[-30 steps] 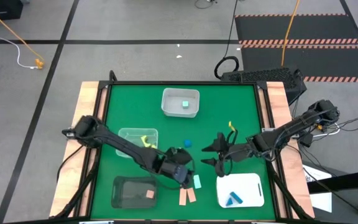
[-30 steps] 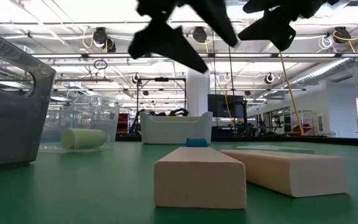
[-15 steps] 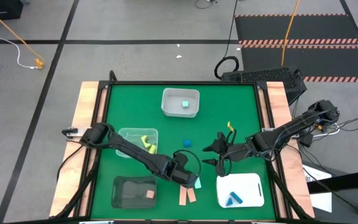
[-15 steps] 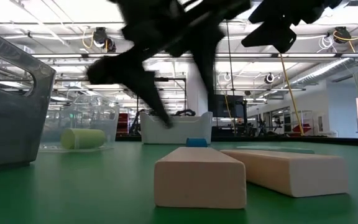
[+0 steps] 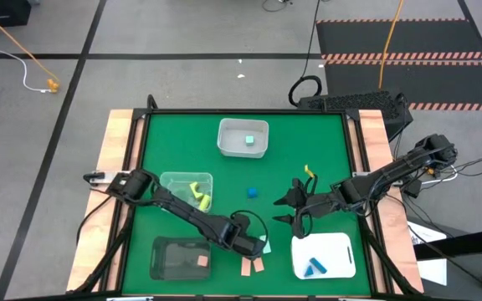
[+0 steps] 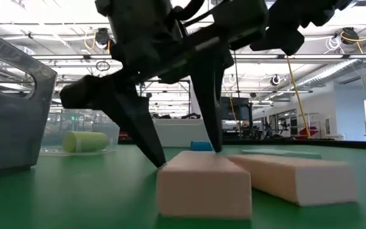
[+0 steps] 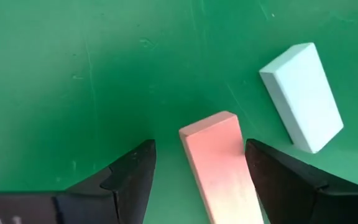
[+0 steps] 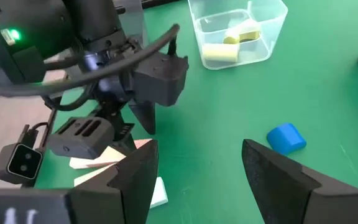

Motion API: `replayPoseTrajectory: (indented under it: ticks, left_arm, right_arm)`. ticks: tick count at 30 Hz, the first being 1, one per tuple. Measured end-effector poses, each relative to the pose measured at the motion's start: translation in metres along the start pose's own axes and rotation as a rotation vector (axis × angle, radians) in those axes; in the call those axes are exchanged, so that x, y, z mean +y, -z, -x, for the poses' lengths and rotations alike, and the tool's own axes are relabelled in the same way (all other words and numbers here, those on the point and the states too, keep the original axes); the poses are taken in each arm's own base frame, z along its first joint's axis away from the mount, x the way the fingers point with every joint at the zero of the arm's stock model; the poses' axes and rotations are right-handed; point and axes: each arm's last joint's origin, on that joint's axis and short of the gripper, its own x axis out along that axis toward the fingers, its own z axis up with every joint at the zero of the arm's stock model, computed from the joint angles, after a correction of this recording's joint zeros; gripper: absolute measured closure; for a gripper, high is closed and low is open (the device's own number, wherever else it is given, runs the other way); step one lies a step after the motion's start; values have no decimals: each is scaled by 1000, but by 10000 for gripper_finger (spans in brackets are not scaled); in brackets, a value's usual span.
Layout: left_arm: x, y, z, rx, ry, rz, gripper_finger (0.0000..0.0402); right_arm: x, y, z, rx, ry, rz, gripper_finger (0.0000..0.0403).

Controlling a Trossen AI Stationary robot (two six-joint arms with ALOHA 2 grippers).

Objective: Sort & place blocks by color
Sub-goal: Put the left light brown block into the black bin

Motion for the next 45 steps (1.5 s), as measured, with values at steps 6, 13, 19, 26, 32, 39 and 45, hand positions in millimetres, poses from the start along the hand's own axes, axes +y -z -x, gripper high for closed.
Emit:
replayPoseTrajectory:
  ticks: [6,13,19,26,32,39,45]
  left_arm:
    - [-5,0,0,36,51,35,151]
    - [-3,5,-4,39,33,13,151]
    - [5,6,-11,36,-57,-15,170]
    - [10,4,-17,27,-108,-18,275]
    - [10,-7,-17,15,-105,20,282]
    - [5,-18,-17,-42,-55,38,300]
    - [2,-29,-8,-104,-26,12,358]
  right_arm:
    - [0,1,0,7,3,2,181]
    - [0,1,0,7,3,-5,181]
    - [0,1,0,8,3,-5,181]
    - [0,1,0,9,3,-4,181]
    - [0,1,0,9,4,-5,181]
    - [0,1,0,12,5,-4,181]
    - [0,1,0,12,4,-20,181]
